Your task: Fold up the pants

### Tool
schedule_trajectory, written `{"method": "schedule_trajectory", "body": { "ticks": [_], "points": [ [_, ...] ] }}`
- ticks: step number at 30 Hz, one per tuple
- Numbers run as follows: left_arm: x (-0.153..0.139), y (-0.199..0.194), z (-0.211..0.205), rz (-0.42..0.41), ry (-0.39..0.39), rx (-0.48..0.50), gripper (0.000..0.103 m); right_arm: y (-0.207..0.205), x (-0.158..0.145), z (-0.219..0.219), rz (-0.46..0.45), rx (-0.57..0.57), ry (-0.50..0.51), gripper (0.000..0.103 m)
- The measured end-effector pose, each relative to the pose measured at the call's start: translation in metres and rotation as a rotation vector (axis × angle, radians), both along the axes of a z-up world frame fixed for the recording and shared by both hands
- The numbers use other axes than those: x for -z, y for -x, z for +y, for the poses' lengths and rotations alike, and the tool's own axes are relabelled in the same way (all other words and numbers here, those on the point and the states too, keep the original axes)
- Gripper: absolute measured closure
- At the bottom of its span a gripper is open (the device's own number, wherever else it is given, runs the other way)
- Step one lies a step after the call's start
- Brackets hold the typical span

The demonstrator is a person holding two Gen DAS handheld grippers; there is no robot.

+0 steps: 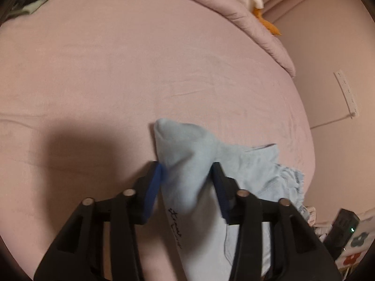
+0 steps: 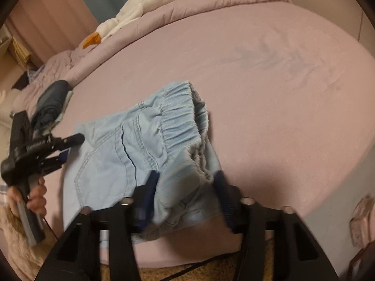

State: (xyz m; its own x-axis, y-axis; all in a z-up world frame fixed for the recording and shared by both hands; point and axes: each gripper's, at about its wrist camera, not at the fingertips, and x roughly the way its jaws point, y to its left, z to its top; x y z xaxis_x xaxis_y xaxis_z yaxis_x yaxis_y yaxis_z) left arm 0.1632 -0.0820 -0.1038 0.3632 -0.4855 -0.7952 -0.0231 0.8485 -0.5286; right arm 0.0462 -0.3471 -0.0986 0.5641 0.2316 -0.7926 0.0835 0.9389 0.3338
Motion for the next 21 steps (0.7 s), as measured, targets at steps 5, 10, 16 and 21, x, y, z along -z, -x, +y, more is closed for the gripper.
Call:
{"method": "schedule_trajectory", "body": {
  "ticks": [5, 10, 16, 21],
  "points": [
    [-0.014, 0.015, 0.009, -0.066, -0.043, -0.012, 0.079, 0.001, -0.001, -0.001, 0.001, 0.003, 0.015, 0.072],
    [-0.001, 0.012, 0.010, -0.058, -0.044, -0.010, 0.078, 0.001, 0.007, -0.002, 0.014, -0.001, 0.023, 0.073],
    [0.002, 0.013, 0.012, -0.059, -0.034, -0.023, 0.074, 0.001, 0.008, -0.002, 0.019, 0.000, 0.024, 0.072],
    [-0.004, 0.041, 0.004, -0.071, -0.075, 0.002, 0.073, 0.002, 0.009, -0.002, 0.022, 0.012, 0.029, 0.072]
  ]
}}
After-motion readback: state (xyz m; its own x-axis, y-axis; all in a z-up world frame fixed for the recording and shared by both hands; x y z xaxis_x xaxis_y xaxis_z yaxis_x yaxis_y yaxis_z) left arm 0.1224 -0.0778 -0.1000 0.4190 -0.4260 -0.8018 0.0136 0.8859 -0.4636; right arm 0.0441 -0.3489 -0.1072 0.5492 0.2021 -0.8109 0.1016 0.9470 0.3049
